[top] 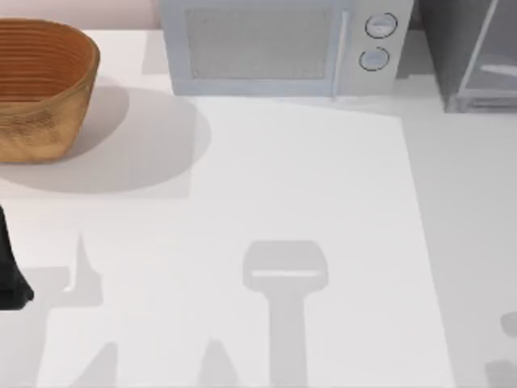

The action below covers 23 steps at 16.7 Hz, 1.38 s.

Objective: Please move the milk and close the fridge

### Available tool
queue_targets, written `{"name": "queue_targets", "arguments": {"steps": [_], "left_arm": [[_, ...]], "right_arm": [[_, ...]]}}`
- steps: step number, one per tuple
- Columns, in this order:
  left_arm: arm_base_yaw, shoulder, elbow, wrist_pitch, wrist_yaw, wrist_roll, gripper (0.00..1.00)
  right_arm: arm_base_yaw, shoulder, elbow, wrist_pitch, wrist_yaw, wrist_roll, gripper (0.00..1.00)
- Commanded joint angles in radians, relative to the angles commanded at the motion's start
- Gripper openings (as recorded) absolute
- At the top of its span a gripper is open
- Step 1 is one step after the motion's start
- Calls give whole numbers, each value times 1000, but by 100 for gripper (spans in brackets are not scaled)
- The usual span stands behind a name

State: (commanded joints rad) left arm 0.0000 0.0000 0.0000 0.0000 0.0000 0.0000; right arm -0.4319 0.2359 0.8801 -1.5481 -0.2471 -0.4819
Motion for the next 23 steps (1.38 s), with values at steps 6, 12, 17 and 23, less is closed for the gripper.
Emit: {"name": "queue_targets", "arguments": {"steps": [6, 12, 17, 23], "left_arm": [[0, 0, 0, 0, 0, 0, 100], [0, 0, 0, 0, 0, 0, 100], [0, 0, 0, 0, 0, 0, 100], [0, 0, 0, 0, 0, 0, 100]], "right_arm": [[-583, 674, 216, -28, -291, -666, 100], [-1107, 1285, 376, 18, -556, -1263, 100], [-1350, 1546, 441, 73, -685, -1517, 100], [-1379, 1578, 449, 83, -702, -1547, 100]]}}
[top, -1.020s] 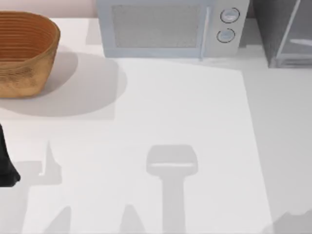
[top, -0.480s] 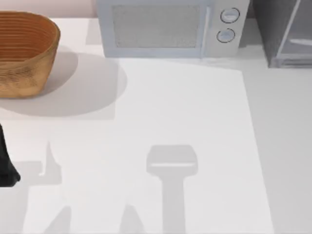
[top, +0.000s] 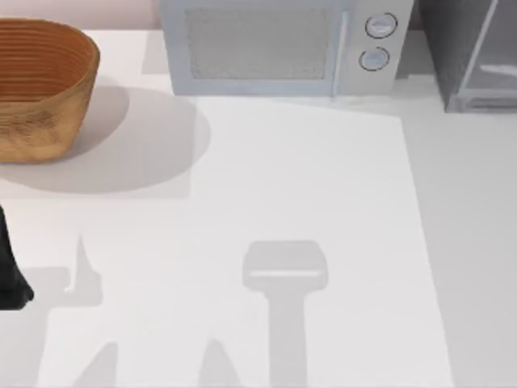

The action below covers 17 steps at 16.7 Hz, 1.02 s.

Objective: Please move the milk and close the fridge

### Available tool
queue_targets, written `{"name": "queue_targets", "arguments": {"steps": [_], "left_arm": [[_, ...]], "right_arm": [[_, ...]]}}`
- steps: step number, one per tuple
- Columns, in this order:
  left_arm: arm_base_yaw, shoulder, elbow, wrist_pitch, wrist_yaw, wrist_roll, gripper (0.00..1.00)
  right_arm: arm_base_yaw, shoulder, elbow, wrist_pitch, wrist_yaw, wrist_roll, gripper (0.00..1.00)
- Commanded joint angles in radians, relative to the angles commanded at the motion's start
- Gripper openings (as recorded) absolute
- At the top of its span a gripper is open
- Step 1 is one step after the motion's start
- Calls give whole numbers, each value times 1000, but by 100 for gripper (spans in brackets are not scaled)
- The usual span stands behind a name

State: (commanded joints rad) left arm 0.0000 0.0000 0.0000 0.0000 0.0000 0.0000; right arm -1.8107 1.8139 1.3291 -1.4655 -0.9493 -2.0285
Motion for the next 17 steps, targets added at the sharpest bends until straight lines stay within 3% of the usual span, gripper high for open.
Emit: {"name": "queue_targets", "arguments": {"steps": [4, 7, 17], "left_arm": [[0, 0, 0, 0, 0, 0, 100], [0, 0, 0, 0, 0, 0, 100], [0, 0, 0, 0, 0, 0, 100]], "right_arm": [[38, 6, 0, 27, 6, 36, 100], [160, 27, 14, 131, 21, 166, 100], [712, 53, 18, 832, 136, 1044, 100]]}}
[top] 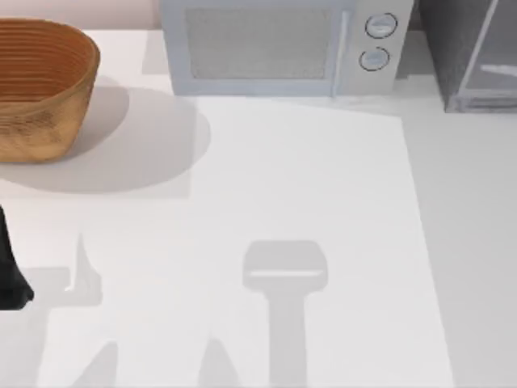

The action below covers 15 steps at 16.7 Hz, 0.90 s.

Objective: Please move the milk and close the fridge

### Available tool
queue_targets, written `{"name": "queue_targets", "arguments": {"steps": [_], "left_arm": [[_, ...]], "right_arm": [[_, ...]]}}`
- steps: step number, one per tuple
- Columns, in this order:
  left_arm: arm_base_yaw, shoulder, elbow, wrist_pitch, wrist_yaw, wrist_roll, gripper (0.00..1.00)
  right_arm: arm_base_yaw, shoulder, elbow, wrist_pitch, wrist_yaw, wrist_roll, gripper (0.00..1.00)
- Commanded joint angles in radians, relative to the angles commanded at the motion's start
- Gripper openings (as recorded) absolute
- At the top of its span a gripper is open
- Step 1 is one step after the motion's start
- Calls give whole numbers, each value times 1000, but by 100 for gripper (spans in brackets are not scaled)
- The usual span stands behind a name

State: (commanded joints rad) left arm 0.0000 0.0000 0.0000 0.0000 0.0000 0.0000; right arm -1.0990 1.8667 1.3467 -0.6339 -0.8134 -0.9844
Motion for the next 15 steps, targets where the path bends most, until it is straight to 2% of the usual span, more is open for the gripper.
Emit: {"name": "queue_targets", "arguments": {"steps": [3, 6, 15], "left_arm": [[0, 0, 0, 0, 0, 0, 100], [0, 0, 0, 0, 0, 0, 100], [0, 0, 0, 0, 0, 0, 100]], "right_arm": [[105, -16, -24, 197, 37, 213, 100], [159, -32, -45, 315, 61, 329, 100], [181, -38, -91, 367, 84, 369, 100]]}}
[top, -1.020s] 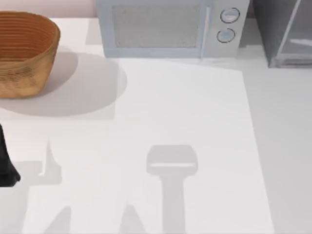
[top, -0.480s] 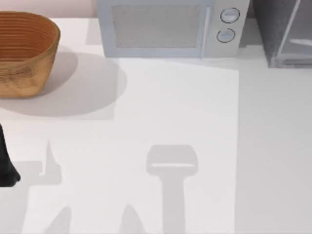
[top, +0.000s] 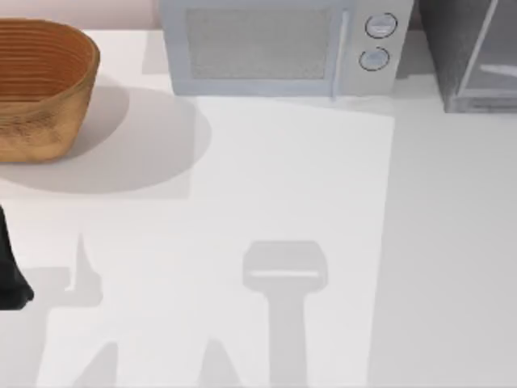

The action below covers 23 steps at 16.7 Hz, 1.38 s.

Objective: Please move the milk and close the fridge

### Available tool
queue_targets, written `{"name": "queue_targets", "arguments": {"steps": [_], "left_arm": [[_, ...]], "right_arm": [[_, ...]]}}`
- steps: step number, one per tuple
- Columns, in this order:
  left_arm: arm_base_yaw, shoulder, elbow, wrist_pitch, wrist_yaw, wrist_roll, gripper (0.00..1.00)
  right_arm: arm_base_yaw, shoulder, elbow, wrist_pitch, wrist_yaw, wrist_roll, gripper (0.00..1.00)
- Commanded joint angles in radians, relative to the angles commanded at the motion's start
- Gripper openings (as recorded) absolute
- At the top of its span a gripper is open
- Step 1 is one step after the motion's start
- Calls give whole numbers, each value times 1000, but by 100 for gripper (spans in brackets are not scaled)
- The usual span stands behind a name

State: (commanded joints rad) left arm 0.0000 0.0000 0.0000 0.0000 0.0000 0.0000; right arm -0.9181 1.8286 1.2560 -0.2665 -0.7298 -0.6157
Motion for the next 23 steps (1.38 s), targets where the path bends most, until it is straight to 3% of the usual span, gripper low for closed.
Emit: {"name": "queue_targets", "arguments": {"steps": [5, 16, 19, 23], "left_arm": [[0, 0, 0, 0, 0, 0, 100], [0, 0, 0, 0, 0, 0, 100], [0, 0, 0, 0, 0, 0, 100], [0, 0, 0, 0, 0, 0, 100]], "right_arm": [[208, -52, -63, 81, 144, 135, 100], [797, -189, -269, 312, 624, 559, 100], [877, -206, -297, 342, 692, 617, 100], [889, -209, -301, 347, 703, 625, 100]]}}
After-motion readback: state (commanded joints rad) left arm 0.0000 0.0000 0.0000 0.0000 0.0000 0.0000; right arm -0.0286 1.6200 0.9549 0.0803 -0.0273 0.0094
